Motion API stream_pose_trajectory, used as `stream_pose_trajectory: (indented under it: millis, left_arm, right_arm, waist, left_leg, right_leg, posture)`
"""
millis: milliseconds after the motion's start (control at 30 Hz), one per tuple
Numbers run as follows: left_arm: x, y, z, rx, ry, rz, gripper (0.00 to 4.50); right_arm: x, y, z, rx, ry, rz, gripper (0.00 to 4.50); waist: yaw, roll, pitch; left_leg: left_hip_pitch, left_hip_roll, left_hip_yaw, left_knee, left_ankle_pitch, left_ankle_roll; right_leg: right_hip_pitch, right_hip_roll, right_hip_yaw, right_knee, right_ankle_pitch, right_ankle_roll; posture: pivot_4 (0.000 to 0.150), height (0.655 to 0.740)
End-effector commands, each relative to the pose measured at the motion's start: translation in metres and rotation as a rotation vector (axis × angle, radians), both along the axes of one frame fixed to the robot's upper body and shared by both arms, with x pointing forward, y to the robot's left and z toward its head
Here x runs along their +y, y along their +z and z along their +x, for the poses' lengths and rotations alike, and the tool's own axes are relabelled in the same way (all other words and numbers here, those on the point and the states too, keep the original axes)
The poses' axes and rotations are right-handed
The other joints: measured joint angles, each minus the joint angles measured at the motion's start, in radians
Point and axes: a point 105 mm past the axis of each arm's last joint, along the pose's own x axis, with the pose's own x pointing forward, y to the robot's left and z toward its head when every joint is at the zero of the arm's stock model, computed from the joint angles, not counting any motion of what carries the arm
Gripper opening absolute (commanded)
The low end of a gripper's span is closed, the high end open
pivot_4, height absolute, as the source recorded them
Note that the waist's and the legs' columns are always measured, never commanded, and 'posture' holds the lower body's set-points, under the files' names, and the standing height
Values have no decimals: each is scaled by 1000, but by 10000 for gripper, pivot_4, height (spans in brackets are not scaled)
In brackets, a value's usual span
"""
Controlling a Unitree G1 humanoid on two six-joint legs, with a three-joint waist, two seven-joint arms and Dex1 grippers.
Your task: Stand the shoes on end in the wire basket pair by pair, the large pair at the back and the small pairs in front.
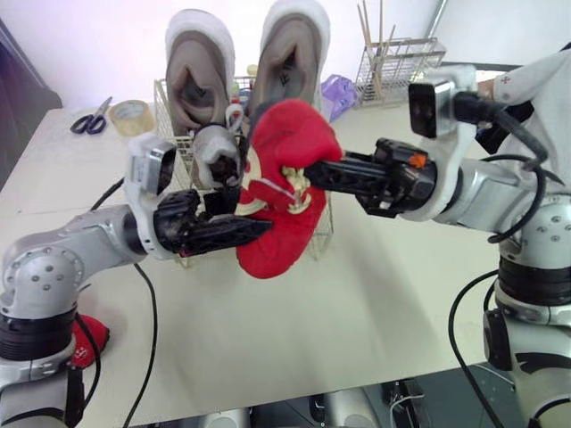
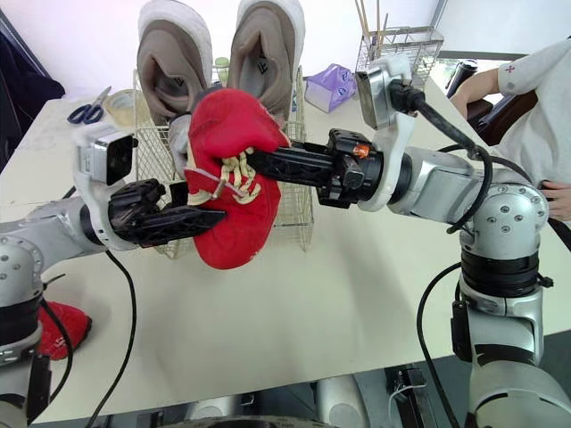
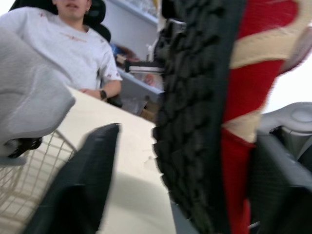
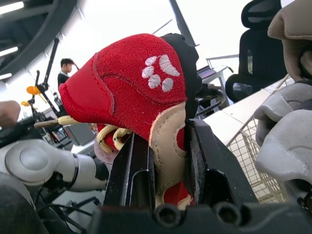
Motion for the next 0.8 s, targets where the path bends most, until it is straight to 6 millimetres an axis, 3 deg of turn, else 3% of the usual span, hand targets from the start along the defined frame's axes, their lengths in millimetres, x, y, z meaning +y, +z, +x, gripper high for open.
stream_pose_trajectory:
  millis: [33,300,600,800]
  left_arm:
    - [15,12,-6,-84,67,60,44332]
    - [44,15,-24,-114,180,262,44332]
    - [55,9,-35,-45,200,333,44332]
    - [59,7,-31,-31,217,334,44332]
  right_arm:
    - [-6,19,-6,-136,-39,0,4343]
    - [-25,43,5,-421,-184,34,4343]
    - [-9,-7,0,-576,-157,-118,4343]
    - [-5,-35,10,-666,-206,-175,4343]
  waist:
    - [1,0,0]
    - [3,0,0]
    - [3,0,0]
    - [4,0,0]
  left_leg:
    - [0,0,0,0,0,0]
    - [0,0,1,-1,0,0]
    - [0,0,2,-1,0,0]
    - [0,0,2,-1,0,0]
  right_leg:
    - [0,0,0,0,0,0]
    - [-1,-1,0,-2,-1,-1]
    - [-1,-1,0,-2,-1,-1]
    - [-1,-1,0,-2,-2,-4]
  posture:
    - [1500,7400]
    - [1500,7400]
    - [1500,7400]
    - [1500,7400]
